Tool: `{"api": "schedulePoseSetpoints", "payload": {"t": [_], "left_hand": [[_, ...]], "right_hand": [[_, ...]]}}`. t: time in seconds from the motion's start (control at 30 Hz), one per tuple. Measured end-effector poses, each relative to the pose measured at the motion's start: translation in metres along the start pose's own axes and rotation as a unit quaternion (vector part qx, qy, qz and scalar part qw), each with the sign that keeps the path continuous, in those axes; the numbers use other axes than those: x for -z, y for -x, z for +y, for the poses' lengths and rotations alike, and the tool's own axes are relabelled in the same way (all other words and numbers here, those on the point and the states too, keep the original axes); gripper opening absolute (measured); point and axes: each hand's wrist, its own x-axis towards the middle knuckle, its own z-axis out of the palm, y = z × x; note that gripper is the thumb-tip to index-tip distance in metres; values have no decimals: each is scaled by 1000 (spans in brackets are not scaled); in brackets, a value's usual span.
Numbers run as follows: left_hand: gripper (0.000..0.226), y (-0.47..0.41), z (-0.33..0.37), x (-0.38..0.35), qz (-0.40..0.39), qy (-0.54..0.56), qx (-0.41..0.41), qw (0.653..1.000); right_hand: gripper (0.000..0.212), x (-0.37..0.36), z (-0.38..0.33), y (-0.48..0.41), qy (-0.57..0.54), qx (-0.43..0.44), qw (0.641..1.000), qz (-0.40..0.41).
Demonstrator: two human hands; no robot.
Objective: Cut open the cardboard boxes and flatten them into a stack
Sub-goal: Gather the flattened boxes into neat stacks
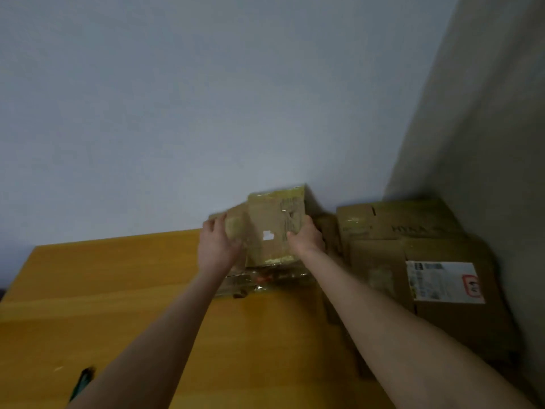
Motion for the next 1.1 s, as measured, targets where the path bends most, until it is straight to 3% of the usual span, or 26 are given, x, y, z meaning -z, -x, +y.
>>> {"api": "schedulePoseSetpoints", "payload": {"t": [0.13,0.23,0.47,0.7,0.8,0.97,1.1], "left_hand": [[82,-1,-12,-19,-182,-124,-149,964],[82,-2,-15,-40,-232,-208,-219,925],[78,-13,-17,-62,-314,-267,-148,899],[73,-11,-6,-61,-309,-268,-114,905],[66,-5,6,-55,-236,-287,-122,920],[60,28,49,-64,-160,-285,-198,924],[68,72,98,-83,-164,-146,-297,929]], "right_hand": [[52,-22,0,-5,119,30,991,45],[38,-22,4,-13,147,43,987,49],[52,-23,11,-18,347,76,934,-21],[65,-8,39,4,348,137,927,12],[79,15,49,15,335,157,929,20],[97,70,87,35,347,143,926,32],[109,118,126,54,345,120,927,83]]}}
